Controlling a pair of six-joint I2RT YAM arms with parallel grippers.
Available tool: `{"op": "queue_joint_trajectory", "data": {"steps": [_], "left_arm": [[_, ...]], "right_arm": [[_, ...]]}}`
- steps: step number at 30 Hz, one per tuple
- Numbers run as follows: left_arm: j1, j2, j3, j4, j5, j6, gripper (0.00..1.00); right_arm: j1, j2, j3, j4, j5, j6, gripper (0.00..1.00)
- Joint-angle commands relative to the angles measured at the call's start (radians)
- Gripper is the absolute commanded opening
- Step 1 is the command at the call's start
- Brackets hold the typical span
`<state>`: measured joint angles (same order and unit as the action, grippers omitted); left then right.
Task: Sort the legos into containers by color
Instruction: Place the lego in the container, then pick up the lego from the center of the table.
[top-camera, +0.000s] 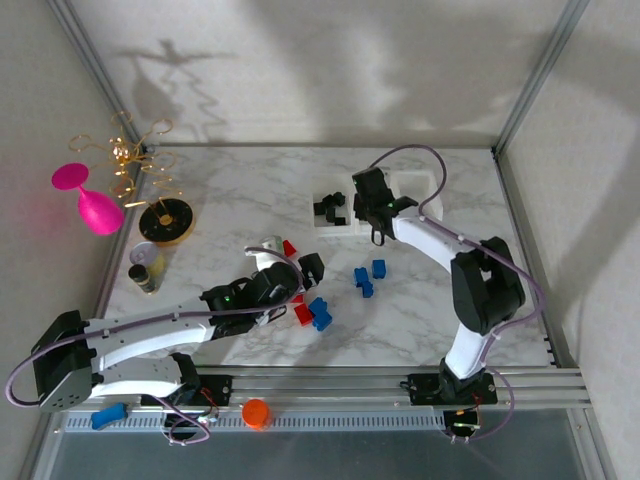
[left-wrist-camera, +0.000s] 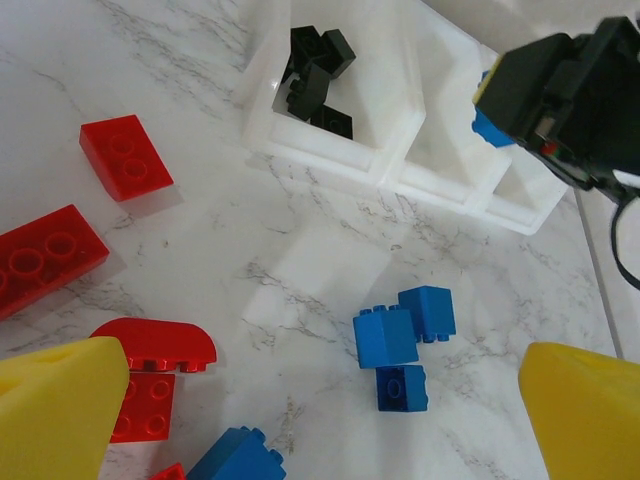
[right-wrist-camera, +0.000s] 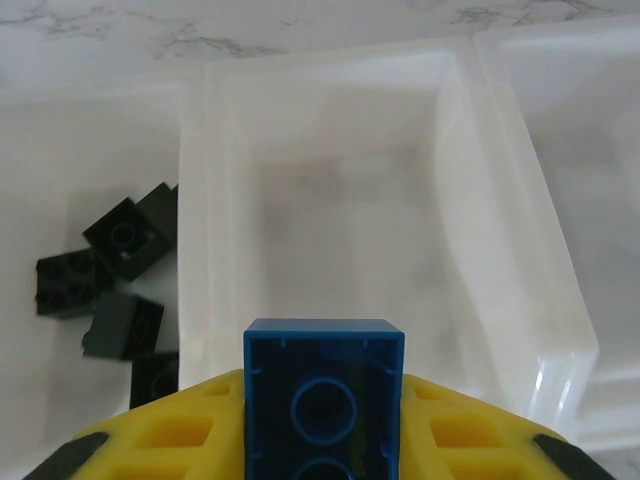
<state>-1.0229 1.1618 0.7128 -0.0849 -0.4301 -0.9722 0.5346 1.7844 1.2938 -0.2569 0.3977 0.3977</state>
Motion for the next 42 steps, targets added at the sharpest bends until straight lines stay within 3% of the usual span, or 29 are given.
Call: {"op": "queue_joint_trajectory", "data": {"steps": [1, 8, 14, 23, 31, 42], "left_arm": [[0.011, 0.01, 0.034, 0.012, 0.007, 0.007, 1.0], [0.03, 0.013, 0.033, 0.014, 0.021, 0.009, 1.0], [0.036, 0.006, 0.035, 0.011, 0.026, 0.014, 1.0], [0.035, 0.004, 0.054, -0.007, 0.037, 0.026, 1.0], [0.03, -0.002, 0.035, -0.022, 0.074, 0.026, 1.0], [-0.009, -0.005, -0.022, 0.034, 0.077, -0.042, 1.0]], "right_arm": [[-0.031, 0.061, 0.057, 0.006, 0.026, -0.032, 0.28], [-0.063, 0.183, 0.137, 0.006, 0.01, -0.056, 0.32], [-0.073, 0.185, 0.156, -0.002, -0.002, -0.057, 0.51], [-0.063, 0.051, 0.072, -0.008, -0.05, -0.041, 0.57], [-0.049, -0.146, -0.123, -0.011, -0.115, 0.006, 0.61], [0.027, -0.336, -0.394, -0.025, -0.109, 0.078, 0.69]]}}
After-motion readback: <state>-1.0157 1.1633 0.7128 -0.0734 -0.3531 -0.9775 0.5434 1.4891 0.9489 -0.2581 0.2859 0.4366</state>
